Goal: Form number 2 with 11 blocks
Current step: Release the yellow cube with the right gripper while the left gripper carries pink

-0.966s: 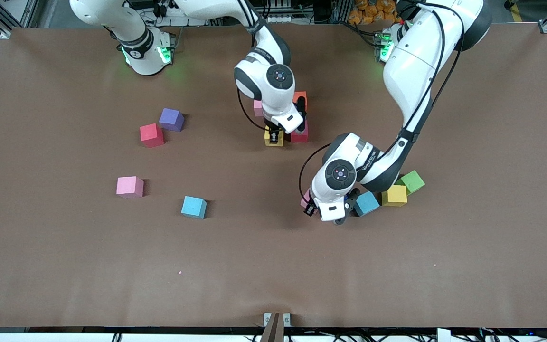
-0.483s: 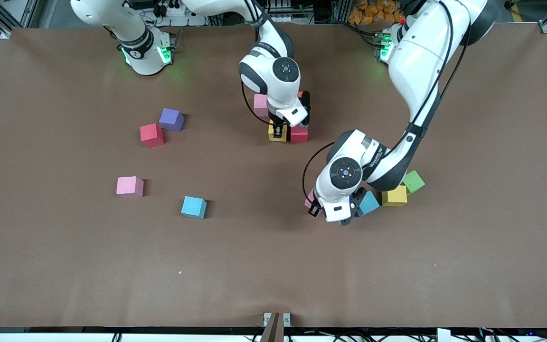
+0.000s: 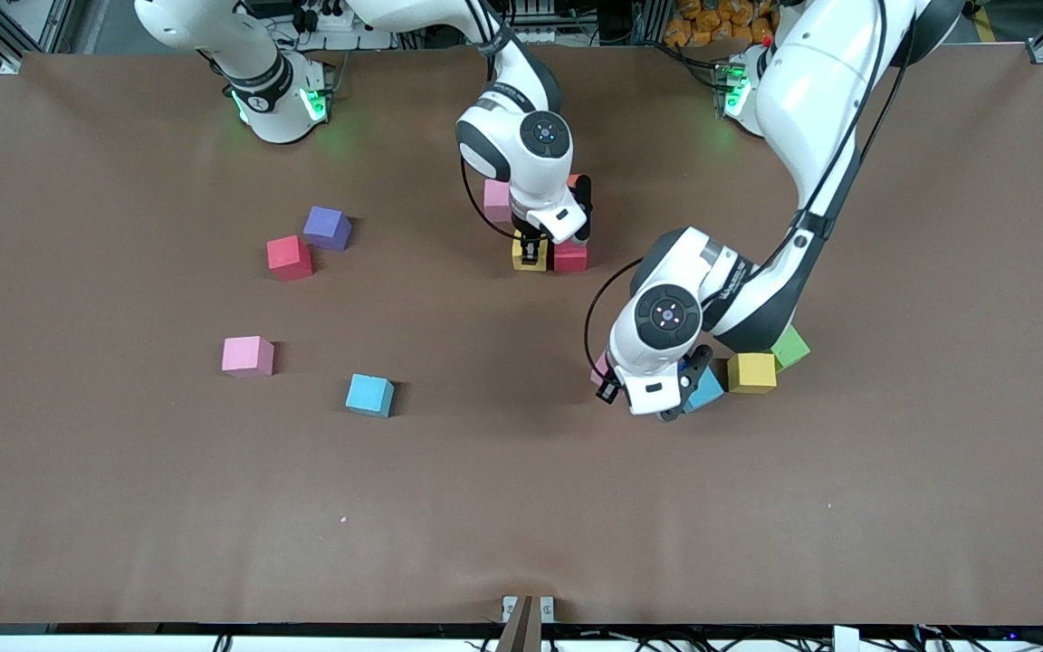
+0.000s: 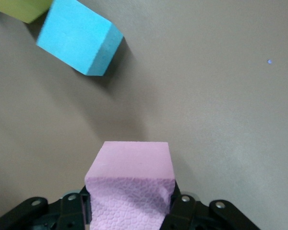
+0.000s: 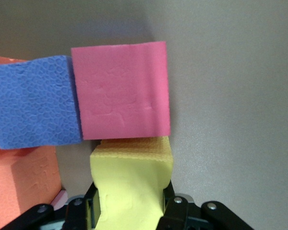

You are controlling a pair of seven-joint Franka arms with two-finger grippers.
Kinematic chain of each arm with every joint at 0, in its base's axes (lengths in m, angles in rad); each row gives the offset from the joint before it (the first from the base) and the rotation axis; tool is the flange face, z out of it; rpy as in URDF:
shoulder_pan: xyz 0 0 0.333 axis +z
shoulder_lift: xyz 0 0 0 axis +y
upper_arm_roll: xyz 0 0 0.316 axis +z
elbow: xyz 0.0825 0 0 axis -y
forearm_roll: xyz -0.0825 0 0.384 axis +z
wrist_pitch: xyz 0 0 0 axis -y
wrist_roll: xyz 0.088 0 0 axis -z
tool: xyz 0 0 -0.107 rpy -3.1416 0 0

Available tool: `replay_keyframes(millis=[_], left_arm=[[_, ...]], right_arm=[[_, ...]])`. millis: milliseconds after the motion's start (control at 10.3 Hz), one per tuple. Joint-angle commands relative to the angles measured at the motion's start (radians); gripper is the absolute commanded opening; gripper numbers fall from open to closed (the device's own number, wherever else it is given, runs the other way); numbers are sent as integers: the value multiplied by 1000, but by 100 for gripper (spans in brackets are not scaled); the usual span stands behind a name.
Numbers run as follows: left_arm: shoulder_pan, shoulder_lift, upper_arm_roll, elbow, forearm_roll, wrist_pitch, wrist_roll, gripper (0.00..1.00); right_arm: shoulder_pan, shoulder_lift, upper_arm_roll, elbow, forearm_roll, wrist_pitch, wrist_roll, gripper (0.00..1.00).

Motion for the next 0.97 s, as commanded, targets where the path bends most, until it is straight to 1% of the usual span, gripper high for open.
replay_keyframes(millis=[0, 387, 870], left_arm=[[4, -61, -2, -29, -9, -64, 8, 55], [12, -93, -1, -29, -9, -125, 13, 56], [19, -108, -2, -35, -9, -159, 19, 56]], right_arm=[[5, 15, -4, 23, 3, 2, 16, 0], [5, 26, -4, 42, 3, 1, 16, 0], [5, 41, -4, 58, 3, 2, 16, 0]])
